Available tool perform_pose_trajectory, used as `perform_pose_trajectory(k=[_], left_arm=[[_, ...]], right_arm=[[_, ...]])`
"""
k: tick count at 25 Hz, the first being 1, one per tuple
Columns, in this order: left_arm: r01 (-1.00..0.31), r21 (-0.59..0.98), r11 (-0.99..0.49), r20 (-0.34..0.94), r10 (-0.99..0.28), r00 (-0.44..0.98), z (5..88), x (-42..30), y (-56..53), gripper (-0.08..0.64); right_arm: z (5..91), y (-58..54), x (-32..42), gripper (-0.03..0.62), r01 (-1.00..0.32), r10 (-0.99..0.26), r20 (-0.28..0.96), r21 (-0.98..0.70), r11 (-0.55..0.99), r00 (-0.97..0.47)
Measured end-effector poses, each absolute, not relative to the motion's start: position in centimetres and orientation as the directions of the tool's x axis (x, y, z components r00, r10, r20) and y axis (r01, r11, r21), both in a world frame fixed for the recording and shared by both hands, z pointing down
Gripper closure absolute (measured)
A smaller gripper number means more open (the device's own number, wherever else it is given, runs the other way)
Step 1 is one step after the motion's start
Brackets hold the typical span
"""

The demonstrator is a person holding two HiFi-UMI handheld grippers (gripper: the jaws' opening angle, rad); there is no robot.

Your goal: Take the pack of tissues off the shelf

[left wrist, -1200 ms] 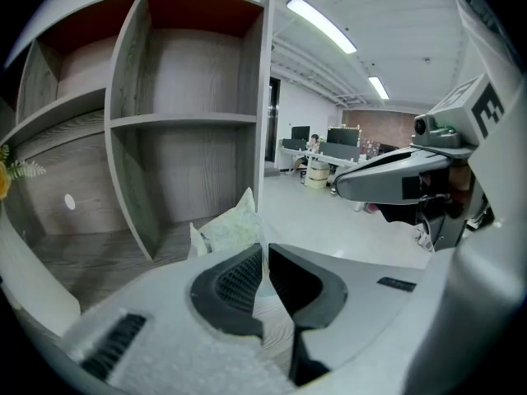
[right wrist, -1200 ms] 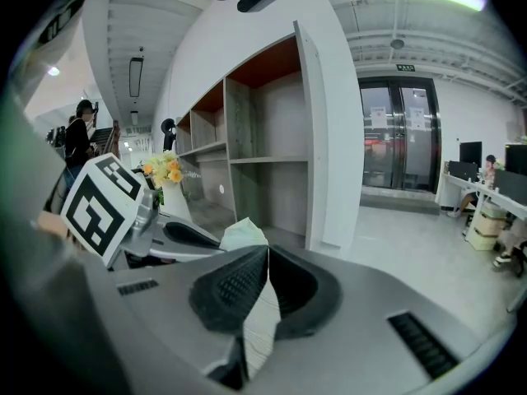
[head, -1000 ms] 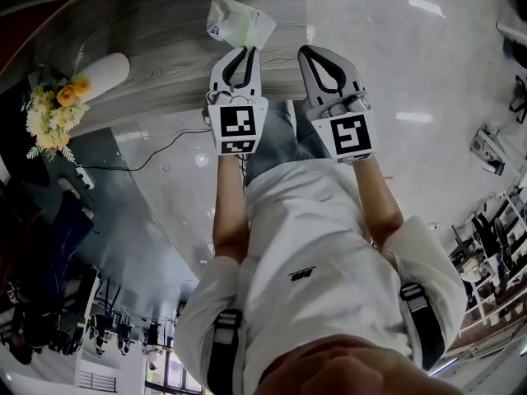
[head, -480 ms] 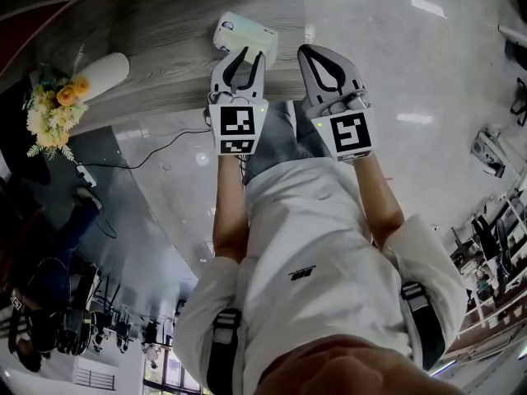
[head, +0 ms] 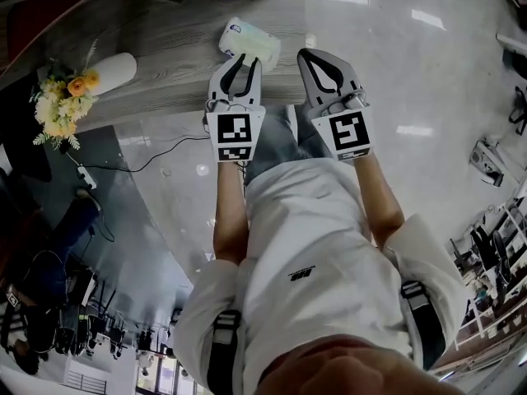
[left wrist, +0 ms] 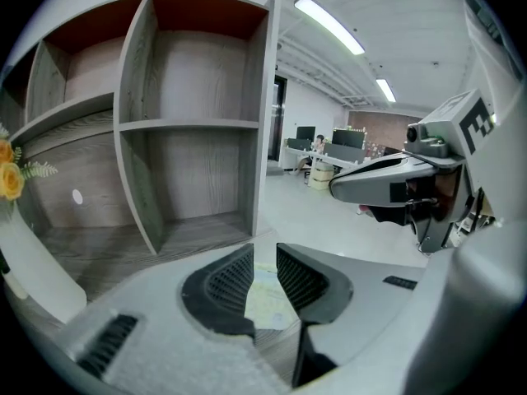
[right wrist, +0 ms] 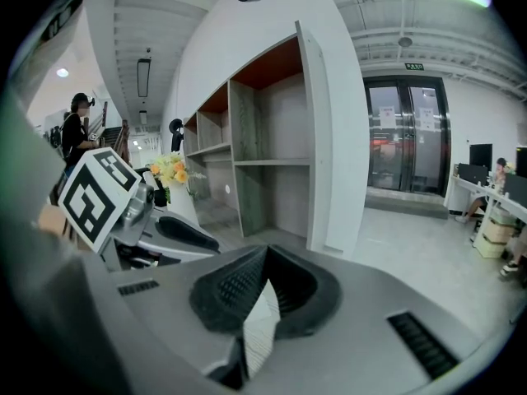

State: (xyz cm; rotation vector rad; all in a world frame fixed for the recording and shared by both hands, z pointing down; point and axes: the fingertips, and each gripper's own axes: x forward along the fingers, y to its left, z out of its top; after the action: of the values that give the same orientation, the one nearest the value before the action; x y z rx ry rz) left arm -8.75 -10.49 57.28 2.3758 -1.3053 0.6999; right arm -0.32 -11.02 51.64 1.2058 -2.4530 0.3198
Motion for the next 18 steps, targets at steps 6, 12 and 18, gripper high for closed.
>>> perform_pose_trajectory(k=[6, 12, 18], left_arm=[[-0.864, 0.049, -0.501, 0.553, -0.707, 0.441, 56.1, -9.7, -10.2, 0.463], [-0.870, 0.040, -0.491, 0.542, -0.721, 0.432, 55.0, -10.0, -9.6, 0.466], [-0.866, 0.031, -0.499, 0.533, -0.725, 0.437, 54.1, -10.1, -9.0, 0.468]], right_arm=[[51.4, -10.4, -0.8, 0.566, -0.786, -0.698, 0.439, -0.032, 0.617, -0.566], [51.0, -9.7, -0.9, 0.566, -0.779, -0.694, 0.435, -0.029, 0.626, -0.574], [50.5, -9.1, -1.1, 0.566, -0.777, -0.695, 0.434, -0.019, 0.630, -0.574]])
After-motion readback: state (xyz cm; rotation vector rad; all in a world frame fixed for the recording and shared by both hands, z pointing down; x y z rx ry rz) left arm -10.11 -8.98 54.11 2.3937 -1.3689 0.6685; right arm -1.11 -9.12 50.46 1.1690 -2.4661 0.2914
